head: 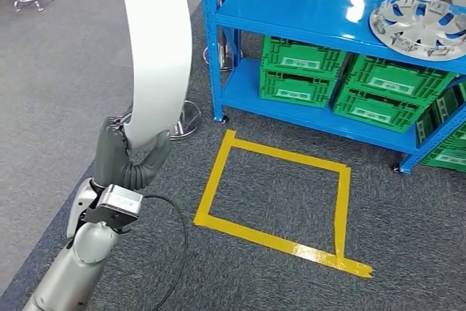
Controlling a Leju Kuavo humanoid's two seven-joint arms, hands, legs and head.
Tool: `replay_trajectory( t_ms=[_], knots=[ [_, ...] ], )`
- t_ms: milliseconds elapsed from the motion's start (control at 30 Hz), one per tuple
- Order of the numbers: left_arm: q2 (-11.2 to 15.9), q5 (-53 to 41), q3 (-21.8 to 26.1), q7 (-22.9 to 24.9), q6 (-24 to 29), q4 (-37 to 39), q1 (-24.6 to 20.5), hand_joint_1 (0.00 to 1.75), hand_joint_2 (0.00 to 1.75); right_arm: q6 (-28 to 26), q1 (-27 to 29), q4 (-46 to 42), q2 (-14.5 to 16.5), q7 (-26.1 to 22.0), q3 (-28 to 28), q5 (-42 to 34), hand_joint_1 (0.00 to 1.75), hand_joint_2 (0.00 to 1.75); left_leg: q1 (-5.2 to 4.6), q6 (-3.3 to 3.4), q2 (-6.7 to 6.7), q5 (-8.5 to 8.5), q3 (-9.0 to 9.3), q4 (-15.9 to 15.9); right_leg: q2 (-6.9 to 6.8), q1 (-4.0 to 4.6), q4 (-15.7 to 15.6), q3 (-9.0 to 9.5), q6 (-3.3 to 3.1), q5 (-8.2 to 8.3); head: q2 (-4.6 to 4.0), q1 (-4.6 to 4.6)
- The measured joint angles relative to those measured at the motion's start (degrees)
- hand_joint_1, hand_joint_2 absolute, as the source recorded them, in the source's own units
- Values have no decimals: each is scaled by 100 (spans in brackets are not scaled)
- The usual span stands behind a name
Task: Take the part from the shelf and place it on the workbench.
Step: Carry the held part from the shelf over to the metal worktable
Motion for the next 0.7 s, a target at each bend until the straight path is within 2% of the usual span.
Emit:
replay_trajectory(
  t_ms=[33, 67, 100, 133, 167, 200, 233, 267, 300, 333, 367, 400, 433, 467, 500, 533, 567, 600, 633, 667, 700],
  knots=[
    [1, 0, 0, 0, 0, 0, 0, 175, 175, 0, -5, 0, -1, 0, 0, 0, 0, 175, 10, -28, -63, 51, -90, 41, 81, -19, -359, 249, 2, 147, 0, 1],
    [0, 0, 1, 0, 0, -1, -3, 175, 175, 0, -10, -1, -1, 0, 0, 1, 0, 175, 12, -60, -128, 101, -180, 84, 206, -34, -771, 528, 1, 207, 0, 1],
    [-2, 0, 1, 0, 0, -2, -3, 175, 175, 0, -13, -1, 0, 0, 0, 1, 0, 175, 14, -93, -188, 157, -249, 117, 316, -45, -1098, 738, -11, 204, 0, -2],
    [-4, -1, 0, 0, 0, -4, -5, 175, 175, 1, -13, -2, 1, -1, 0, 1, 0, 175, 15, -125, -246, 214, -297, 137, 395, -46, -1308, 850, -26, 156, 0, 0],
    [-5, -1, 0, 0, 0, -6, -5, 175, 175, 1, -13, -2, 1, -1, 0, 1, 0, 175, 18, -159, -304, 275, -329, 137, 399, -32, -1385, 886, -50, 130, 0, 0],
    [-3, -1, 0, 0, 0, -7, -1, 175, 175, 2, -12, -2, 2, -1, 0, 1, 0, 175, 24, -191, -360, 337, -353, 126, 334, -30, -1383, 834, -88, 160, 0, -1],
    [1, 0, 1, 0, 1, -8, 1, 175, 175, 2, -17, -2, 2, 0, 0, 1, 0, 175, 23, -222, -345, 324, -391, 134, 256, -30, -1384, 777, -130, 208, 0, -5],
    [5, 0, 2, 0, 1, -8, 5, 175, 175, 2, -23, -1, 3, 0, 0, 0, 0, 175, 23, -251, -272, 198, -435, 196, 175, -32, -1383, 720, -184, 271, 0, -20],
    [9, 0, 3, 0, 1, -8, 7, 175, 175, 2, -25, -1, 3, 0, 0, 0, 0, 175, 26, -277, -161, -52, -487, 357, 85, -37, -1390, 650, -231, 343, 0, -37],
    [10, 0, 3, 0, 1, -9, 7, 175, 175, 2, -25, 0, 3, 0, 0, 0, 0, 175, 36, -303, -27, -399, -532, 627, 1, -30, -1389, 582, -262, 415, 0, -53],
    [10, -1, 2, 0, 0, -9, 6, 175, 175, 2, -17, 0, 3, -1, 0, 0, 0, 175, 56, -331, 50, -725, -565, 983, -80, -22, -1385, 510, -278, 486, 0, -63],
    [11, 0, 2, 0, 0, -9, 7, 175, 175, 2, -10, 1, 2, -1, 0, 0, 0, 175, 80, -361, 88, -938, -584, 1366, -169, -19, -1378, 429, -278, 557, 0, -67],
    [12, 0, 2, 1, 0, -9, 8, 175, 175, 1, -5, 3, 1, 0, 0, 0, 0, 175, 106, -387, 103, -989, -571, 1672, -256, -17, -1367, 334, -272, 627, 0, -67],
    [14, 0, 2, 1, 0, -9, 10, 175, 175, 1, -6, 5, -1, 0, 0, 0, 0, 175, 132, -411, 115, -893, -501, 1828, -344, -17, -1353, 232, -263, 690, 0, -67],
    [15, 0, 2, 1, 0, -9, 11, 175, 175, 0, -9, 7, -1, -1, 0, 0, 0, 175, 156, -434, 142, -716, -349, 1789, -427, -18, -1335, 125, -250, 751, 0, -67],
    [16, 0, 2, 1, 0, -9, 11, 175, 175, 0, -12, 8, -1, -1, 0, 0, 0, 175, 175, -451, 212, -560, -102, 1542, -496, -20, -1314, 33, -230, 806, 0, -67],
    [17, 0, 2, 0, 0, -9, 8, 175, 175, 0, -12, 9, -2, -1, 0, 0, 0, 175, 181, -463, 335, -531, 231, 1137, -555, -19, -1293, -38, -203, 854, 1, -70],
    [14, -1, 2, 0, 0, -10, 5, 175, 175, 0, -10, 10, -2, -1, 0, 0, 0, 175, 164, -446, 447, -611, 576, 655, -607, -20, -1275, -81, -170, 896, 1, -71],
    [9, -1, 1, 0, 0, -12, 1, 175, 175, 0, -9, 10, -2, -1, 0, 0, 0, 175, 139, -413, 534, -719, 823, 287, -663, -24, -1271, -92, -129, 942, 1, -71],
    [5, -1, 1, -1, 1, -14, -4, 175, 175, 0, -11, 11, -2, -1, 0, 0, 0, 175, 107, -368, 563, -822, 961, 41, -717, -34, -1281, -90, -89, 986, 1, -80],
    [4, 0, 2, -2, 1, -15, -4, 175, 175, 1, -20, 11, -1, -2, 0, 0, 0, 175, 77, -304, 524, -838, 981, -65, -779, -50, -1297, -79, -42, 1034, 0, -82]
  ],
)
